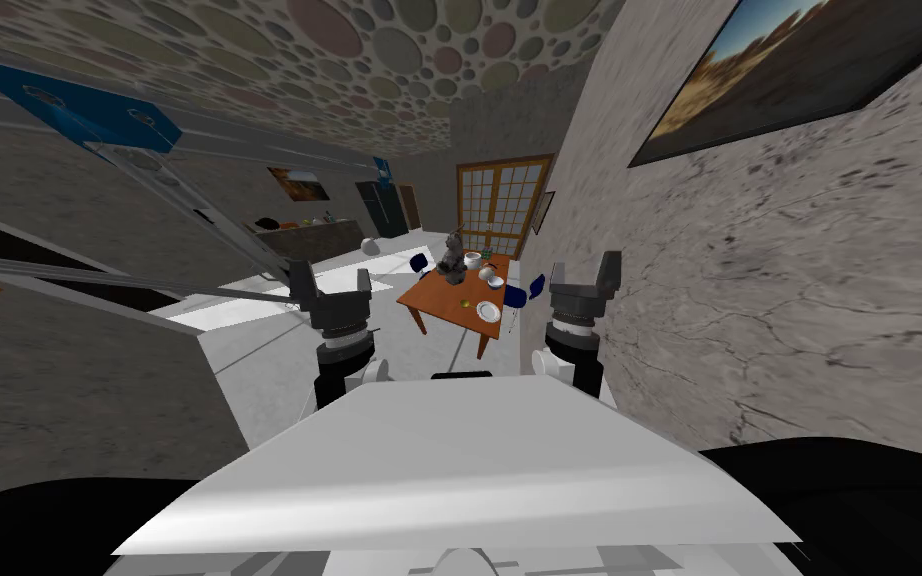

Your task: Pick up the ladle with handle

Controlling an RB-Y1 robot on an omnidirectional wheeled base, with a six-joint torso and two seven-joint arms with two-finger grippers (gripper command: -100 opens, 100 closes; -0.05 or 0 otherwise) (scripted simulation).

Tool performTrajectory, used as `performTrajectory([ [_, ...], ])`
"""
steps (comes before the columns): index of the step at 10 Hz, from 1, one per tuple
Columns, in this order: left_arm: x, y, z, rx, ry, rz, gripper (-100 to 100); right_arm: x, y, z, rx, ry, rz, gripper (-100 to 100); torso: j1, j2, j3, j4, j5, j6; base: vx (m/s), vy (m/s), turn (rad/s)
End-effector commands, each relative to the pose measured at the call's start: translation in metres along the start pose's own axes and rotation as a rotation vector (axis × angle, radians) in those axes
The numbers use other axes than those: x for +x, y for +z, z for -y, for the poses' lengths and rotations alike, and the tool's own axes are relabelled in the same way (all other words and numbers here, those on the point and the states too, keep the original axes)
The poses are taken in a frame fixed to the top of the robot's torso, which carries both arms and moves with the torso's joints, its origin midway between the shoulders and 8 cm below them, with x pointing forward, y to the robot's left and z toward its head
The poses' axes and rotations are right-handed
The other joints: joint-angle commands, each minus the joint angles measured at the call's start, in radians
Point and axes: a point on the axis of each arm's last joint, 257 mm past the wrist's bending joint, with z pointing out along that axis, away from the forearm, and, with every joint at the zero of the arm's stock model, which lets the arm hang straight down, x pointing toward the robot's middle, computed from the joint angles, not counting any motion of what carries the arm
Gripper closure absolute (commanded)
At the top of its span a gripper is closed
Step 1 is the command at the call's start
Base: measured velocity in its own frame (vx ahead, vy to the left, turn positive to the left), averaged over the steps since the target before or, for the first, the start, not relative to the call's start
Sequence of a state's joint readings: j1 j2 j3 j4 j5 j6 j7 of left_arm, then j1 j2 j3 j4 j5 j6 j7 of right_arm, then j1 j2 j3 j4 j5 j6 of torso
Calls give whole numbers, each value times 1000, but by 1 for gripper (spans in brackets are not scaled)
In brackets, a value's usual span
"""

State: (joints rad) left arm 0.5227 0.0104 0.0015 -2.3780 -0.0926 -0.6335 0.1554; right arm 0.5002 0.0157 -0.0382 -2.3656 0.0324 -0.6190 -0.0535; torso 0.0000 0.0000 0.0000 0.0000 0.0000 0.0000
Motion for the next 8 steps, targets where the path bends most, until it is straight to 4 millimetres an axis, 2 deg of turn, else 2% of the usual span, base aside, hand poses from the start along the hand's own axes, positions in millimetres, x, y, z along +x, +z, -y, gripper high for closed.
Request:
performTrajectory([
  [1,0,0,0,0,0,0,0,10,-2,7,15,-15,-45,-100,0,0,0,0,0,0,6,23,74],
  [4,0,0,0,0,0,0,0,32,-9,27,56,-53,-143,-100,3,-1,-1,0,1,0,13,47,96],
  [7,0,0,0,0,0,0,0,62,-25,59,120,-107,-278,-100,4,-2,-1,-1,1,0,27,57,133],
  [8,0,0,0,0,0,0,0,63,-26,59,120,-116,-285,-100,4,-2,-1,0,1,0,19,39,42],
])
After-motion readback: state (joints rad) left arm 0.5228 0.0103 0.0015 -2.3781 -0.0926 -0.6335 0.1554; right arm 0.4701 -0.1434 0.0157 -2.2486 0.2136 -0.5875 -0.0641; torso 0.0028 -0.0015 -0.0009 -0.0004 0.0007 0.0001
